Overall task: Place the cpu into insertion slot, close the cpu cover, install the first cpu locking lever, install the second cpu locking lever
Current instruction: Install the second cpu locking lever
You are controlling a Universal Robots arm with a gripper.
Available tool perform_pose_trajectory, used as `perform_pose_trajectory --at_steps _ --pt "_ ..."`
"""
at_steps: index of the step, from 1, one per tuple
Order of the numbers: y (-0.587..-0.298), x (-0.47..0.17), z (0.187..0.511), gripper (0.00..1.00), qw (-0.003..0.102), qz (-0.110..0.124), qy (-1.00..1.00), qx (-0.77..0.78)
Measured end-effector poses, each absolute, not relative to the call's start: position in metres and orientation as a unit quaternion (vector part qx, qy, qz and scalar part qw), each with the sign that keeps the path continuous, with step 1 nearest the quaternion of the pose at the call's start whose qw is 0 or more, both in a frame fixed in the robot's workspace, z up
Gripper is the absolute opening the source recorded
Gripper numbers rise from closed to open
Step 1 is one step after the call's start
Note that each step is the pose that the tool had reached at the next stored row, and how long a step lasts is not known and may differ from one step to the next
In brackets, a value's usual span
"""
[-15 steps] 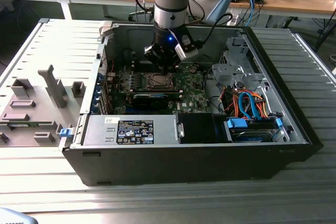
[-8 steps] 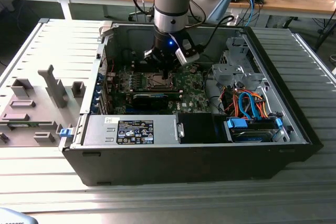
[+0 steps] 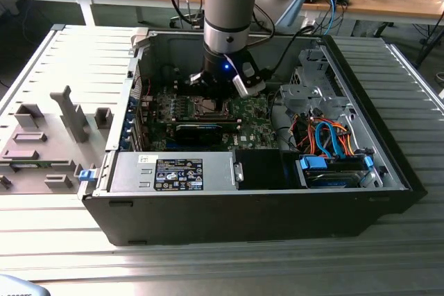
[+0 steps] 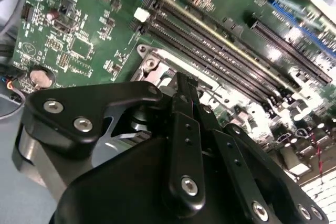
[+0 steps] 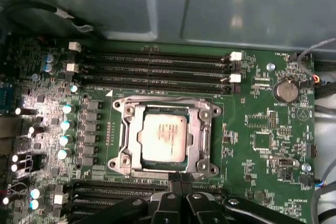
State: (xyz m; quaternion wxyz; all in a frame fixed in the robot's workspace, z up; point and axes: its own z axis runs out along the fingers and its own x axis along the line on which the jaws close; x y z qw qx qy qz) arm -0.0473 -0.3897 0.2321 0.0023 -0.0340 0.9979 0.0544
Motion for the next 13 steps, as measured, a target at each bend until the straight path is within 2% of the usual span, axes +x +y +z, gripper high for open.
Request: perform_pose_trajectory --at_steps 3,13 --pt "-0.399 -0.048 0.232 0.11 0.003 0.077 0.996 -0.034" --pt "-0.408 -0.075 0.229 0.11 0.004 0.082 0.996 -0.034"
